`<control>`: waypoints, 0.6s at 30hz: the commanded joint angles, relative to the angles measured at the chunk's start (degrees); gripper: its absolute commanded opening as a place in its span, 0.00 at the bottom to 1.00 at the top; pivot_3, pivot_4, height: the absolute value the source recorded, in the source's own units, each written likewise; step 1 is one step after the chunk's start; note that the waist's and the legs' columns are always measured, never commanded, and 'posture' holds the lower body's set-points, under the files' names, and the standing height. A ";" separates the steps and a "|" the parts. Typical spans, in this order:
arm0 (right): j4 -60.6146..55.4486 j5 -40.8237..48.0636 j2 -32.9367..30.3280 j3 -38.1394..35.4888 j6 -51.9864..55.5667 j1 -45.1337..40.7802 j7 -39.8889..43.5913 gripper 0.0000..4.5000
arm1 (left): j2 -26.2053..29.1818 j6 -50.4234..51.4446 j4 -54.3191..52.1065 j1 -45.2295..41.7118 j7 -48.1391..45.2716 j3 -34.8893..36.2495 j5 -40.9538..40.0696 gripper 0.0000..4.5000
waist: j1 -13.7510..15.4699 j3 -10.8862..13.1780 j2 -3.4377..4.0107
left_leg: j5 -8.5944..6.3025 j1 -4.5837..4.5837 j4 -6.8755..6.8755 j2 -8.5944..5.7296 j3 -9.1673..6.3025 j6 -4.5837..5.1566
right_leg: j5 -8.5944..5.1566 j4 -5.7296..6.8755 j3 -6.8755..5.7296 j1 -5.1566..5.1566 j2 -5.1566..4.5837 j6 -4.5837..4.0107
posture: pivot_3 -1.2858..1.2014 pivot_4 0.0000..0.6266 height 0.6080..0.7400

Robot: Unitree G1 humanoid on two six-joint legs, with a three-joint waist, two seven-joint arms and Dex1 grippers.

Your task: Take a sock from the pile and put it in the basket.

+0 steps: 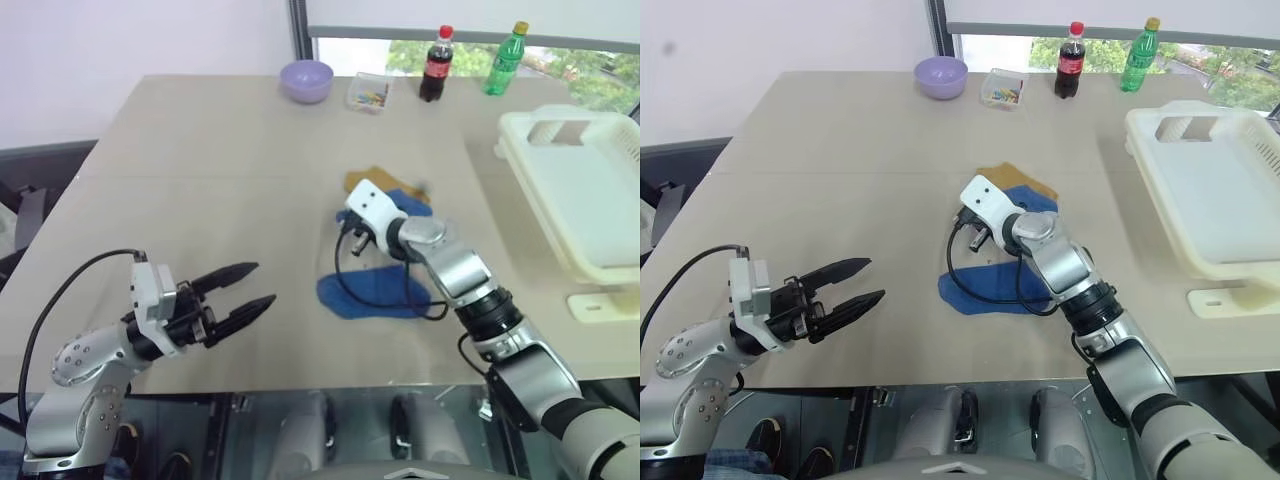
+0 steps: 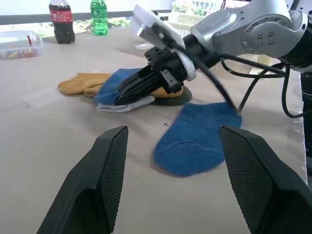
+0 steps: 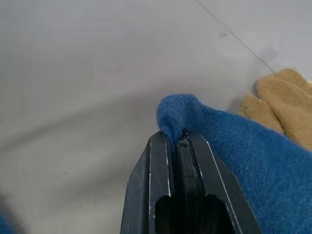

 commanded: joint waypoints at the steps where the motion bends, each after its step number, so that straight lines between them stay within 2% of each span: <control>1: 6.58 -2.72 -2.13 -3.27 -3.52 -2.69 -5.62 0.01 | 0.18 -0.42 -1.80 0.16 -0.13 0.09 0.04 0.70 | -0.06 0.00 0.00 | 0.01 0.00 0.00 -0.01 0.02 -0.01 | 0.00 0.00 0.02 0.00 0.00 0.00 | 0.52 0.24 0.95; 10: 27.85 -6.15 -6.31 -7.61 -15.66 -10.30 -17.37 0.01 | -0.06 -0.78 -1.95 0.24 -0.05 -0.37 0.18 0.70 | -0.28 -0.01 -0.01 | 0.02 0.00 -0.01 0.00 0.15 -0.02 | 0.01 0.01 0.13 -0.06 0.05 -0.01 | 0.52 0.24 0.95; 14: 30.68 -5.76 -6.10 -8.71 -19.22 -11.18 -17.12 0.01 | -0.04 -0.77 -1.95 0.17 -0.01 -0.59 0.13 0.70 | -0.43 -0.01 -0.01 | 0.02 0.00 -0.01 0.03 0.23 -0.02 | 0.01 0.03 0.21 -0.11 0.07 -0.01 | 0.52 0.24 0.95; 17: 28.46 -3.56 -5.38 -10.03 -20.02 -10.45 -14.02 0.22 | -0.04 -0.76 -1.82 0.17 -0.01 -0.66 0.16 0.70 | -0.44 0.00 -0.01 | 0.02 0.00 -0.01 0.04 0.28 -0.02 | 0.02 0.04 0.27 -0.13 0.07 -0.01 | 0.52 0.24 0.95; 18: 27.86 -3.38 -5.21 -10.10 -19.89 -10.20 -13.38 0.33 | -0.06 -0.76 -1.80 0.19 -0.02 -0.69 0.18 0.70 | -0.44 0.00 -0.01 | 0.02 0.00 -0.01 0.05 0.29 -0.02 | 0.02 0.05 0.28 -0.13 0.08 -0.01 | 0.52 0.24 0.95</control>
